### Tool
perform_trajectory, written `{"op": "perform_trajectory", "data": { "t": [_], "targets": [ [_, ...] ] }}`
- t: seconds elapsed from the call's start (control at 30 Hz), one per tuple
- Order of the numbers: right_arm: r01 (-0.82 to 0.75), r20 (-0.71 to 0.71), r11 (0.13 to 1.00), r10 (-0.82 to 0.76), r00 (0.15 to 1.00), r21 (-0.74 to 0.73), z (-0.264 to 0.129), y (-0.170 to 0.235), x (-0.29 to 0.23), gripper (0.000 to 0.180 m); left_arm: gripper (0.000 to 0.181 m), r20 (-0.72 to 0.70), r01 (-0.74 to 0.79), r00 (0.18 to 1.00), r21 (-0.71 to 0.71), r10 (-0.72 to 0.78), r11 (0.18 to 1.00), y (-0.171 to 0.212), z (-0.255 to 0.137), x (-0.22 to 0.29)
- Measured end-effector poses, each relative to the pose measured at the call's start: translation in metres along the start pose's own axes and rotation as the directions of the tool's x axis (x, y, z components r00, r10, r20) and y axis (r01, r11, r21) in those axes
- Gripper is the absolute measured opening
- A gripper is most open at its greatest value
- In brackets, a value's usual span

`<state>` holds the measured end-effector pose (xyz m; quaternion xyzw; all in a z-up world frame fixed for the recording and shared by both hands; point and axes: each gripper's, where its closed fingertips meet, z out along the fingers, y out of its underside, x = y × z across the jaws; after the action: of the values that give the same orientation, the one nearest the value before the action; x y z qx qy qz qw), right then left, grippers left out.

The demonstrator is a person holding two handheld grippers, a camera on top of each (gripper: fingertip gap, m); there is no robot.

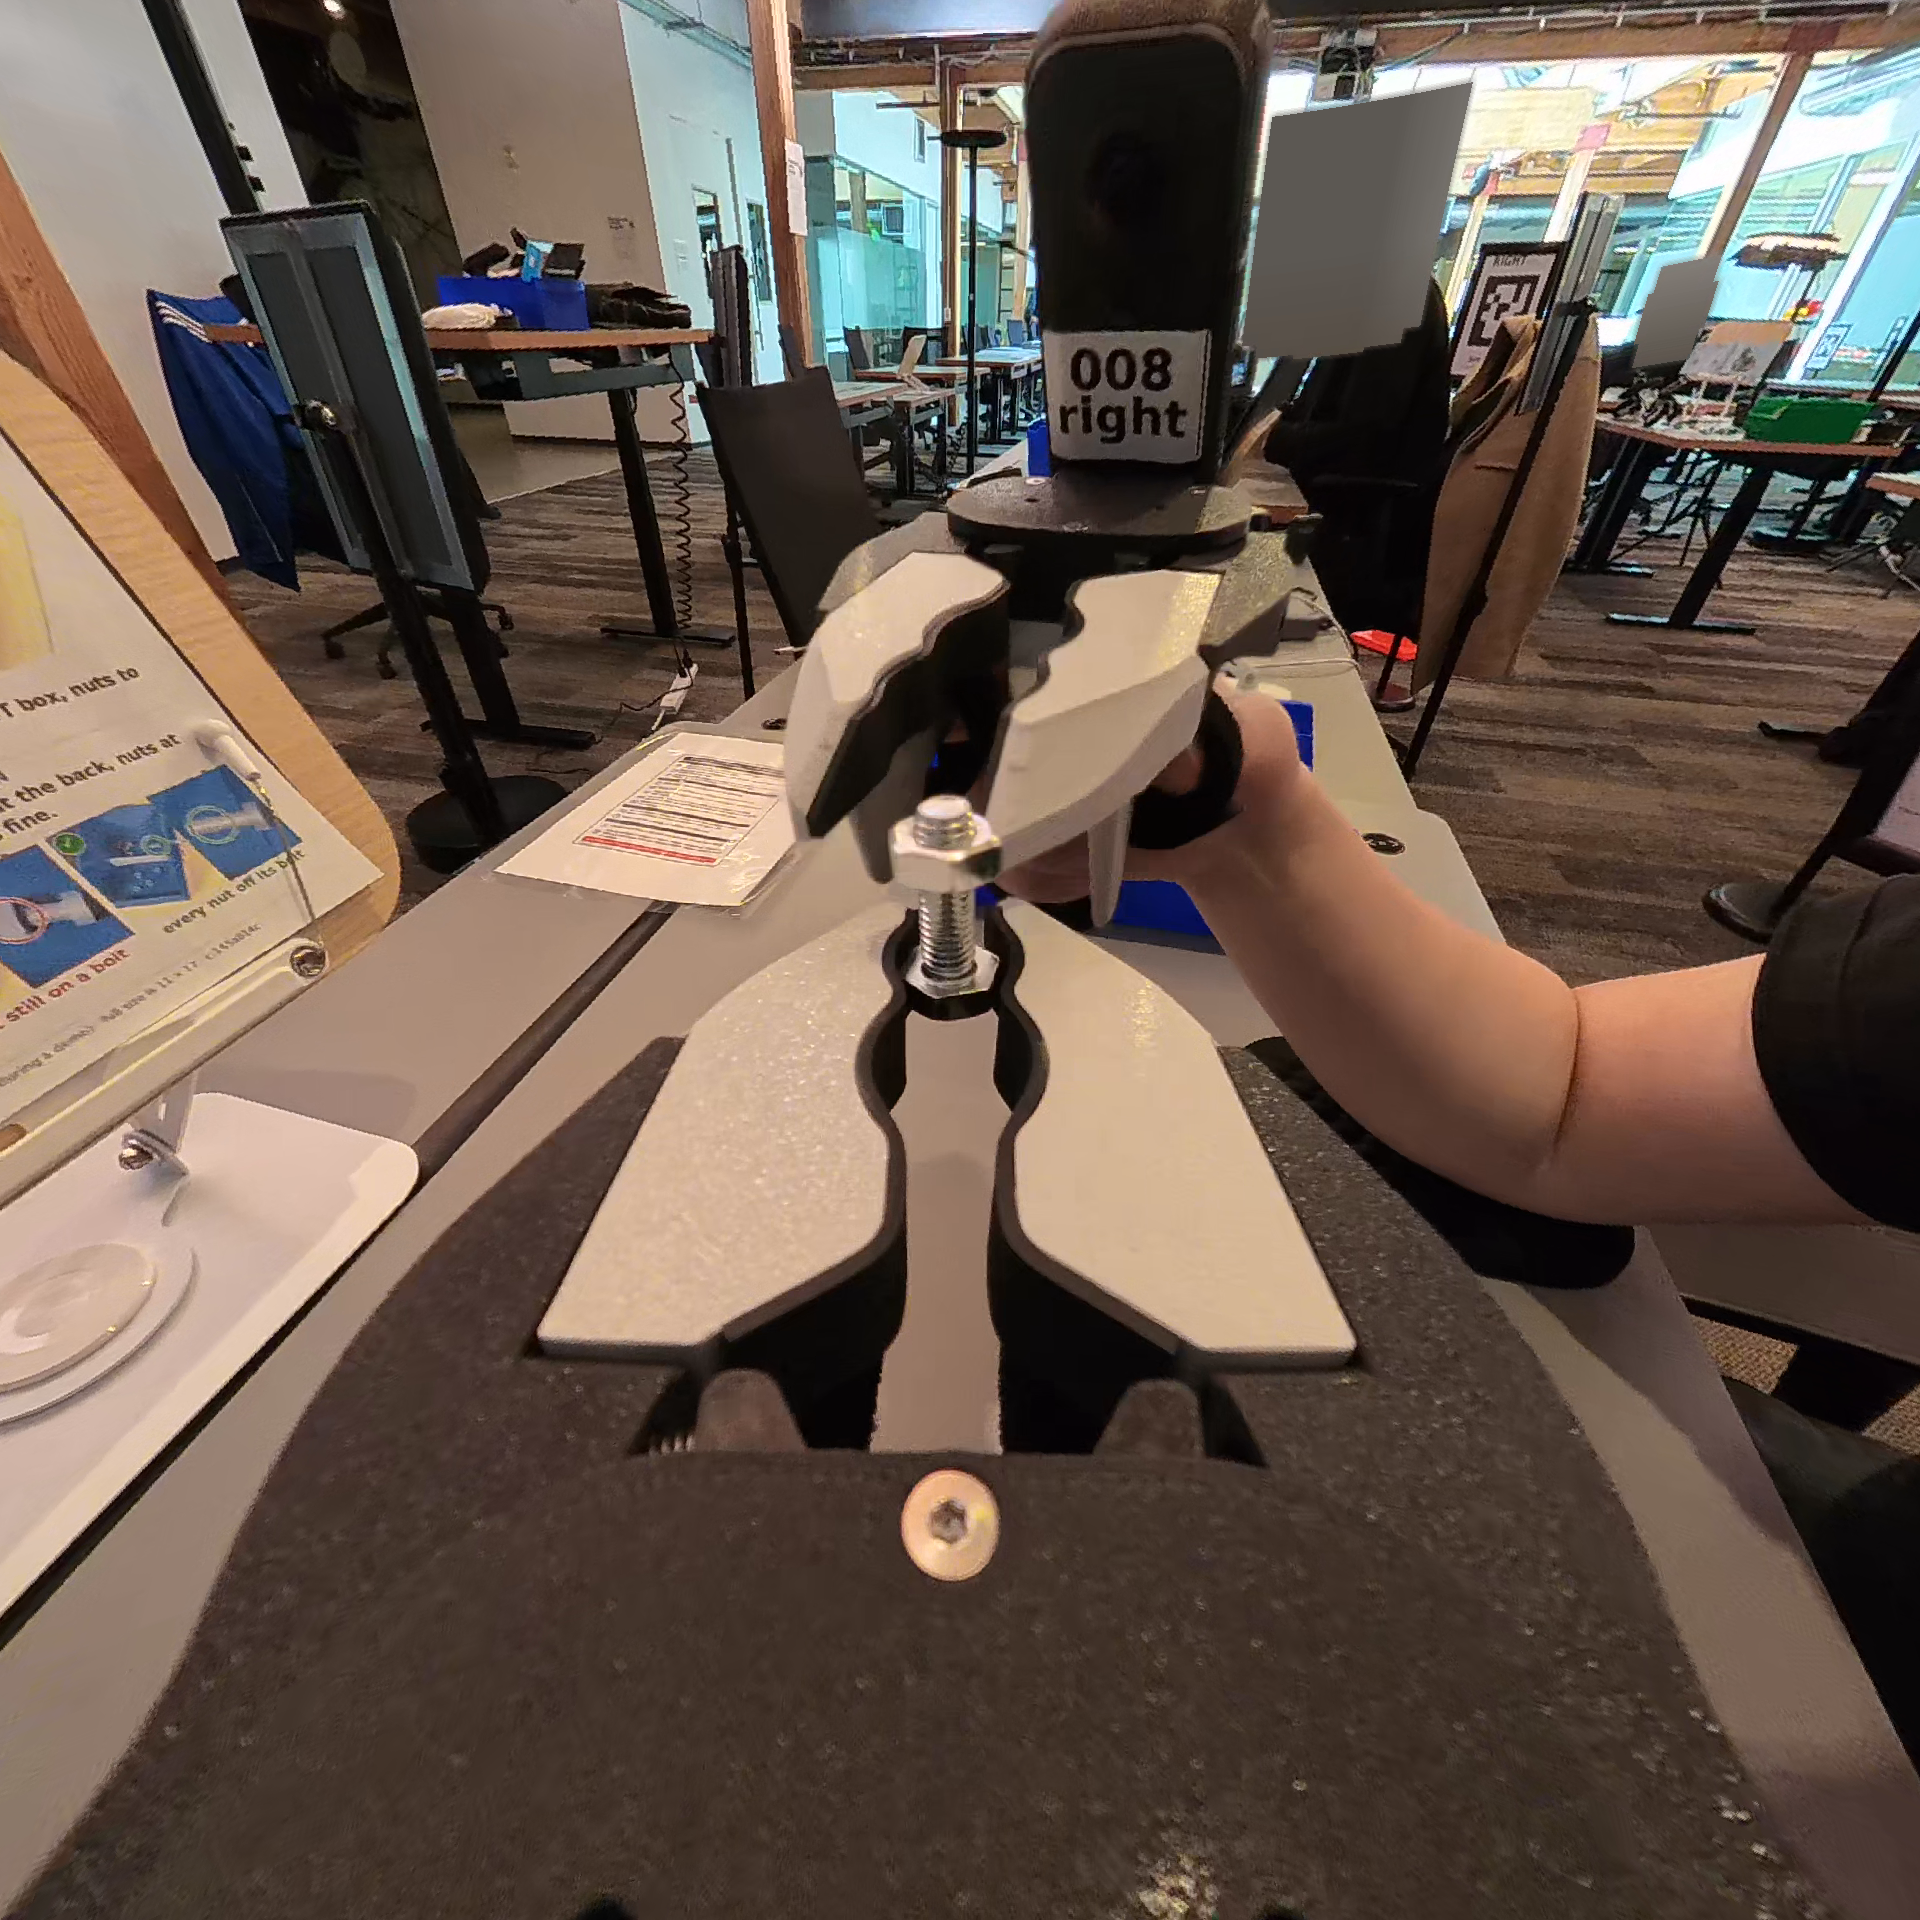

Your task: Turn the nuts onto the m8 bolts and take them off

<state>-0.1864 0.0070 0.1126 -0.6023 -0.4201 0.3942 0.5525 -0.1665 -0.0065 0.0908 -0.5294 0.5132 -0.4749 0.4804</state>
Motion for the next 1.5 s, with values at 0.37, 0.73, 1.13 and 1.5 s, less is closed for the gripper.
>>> {"op": "perform_trajectory", "data": {
  "t": [0.37, 0.73, 1.13, 1.5],
  "targets": [
    [0.019, 0.012, 1.0, -0.019, 1.0, -0.002, 0.004, -0.001, -0.005, 0.03, 0.012, -0.002, -0.008, 1.0, -0.007, 0.008, 1.0, 0.001, 0.004, 0.003],
    [0.041, 0.018, 0.999, -0.04, 0.999, -0.028, 0.008, 0.002, -0.009, 0.029, 0.012, -0.011, -0.013, 1.0, -0.011, 0.013, 1.0, 0.002, 0.005, 0.005],
    [0.037, 0.028, 0.999, -0.037, 0.999, -0.01, 0.006, 0.0, -0.01, 0.029, 0.012, -0.009, -0.017, 1.0, -0.009, 0.017, 1.0, 0.0, 0.005, 0.006],
    [0.086, 0.034, 0.996, -0.086, 0.996, 0.009, 0.011, -0.004, -0.016, 0.028, 0.012, -0.015, -0.019, 1.0, -0.014, 0.019, 1.0, 0.0, 0.005, 0.008]
  ]
}}
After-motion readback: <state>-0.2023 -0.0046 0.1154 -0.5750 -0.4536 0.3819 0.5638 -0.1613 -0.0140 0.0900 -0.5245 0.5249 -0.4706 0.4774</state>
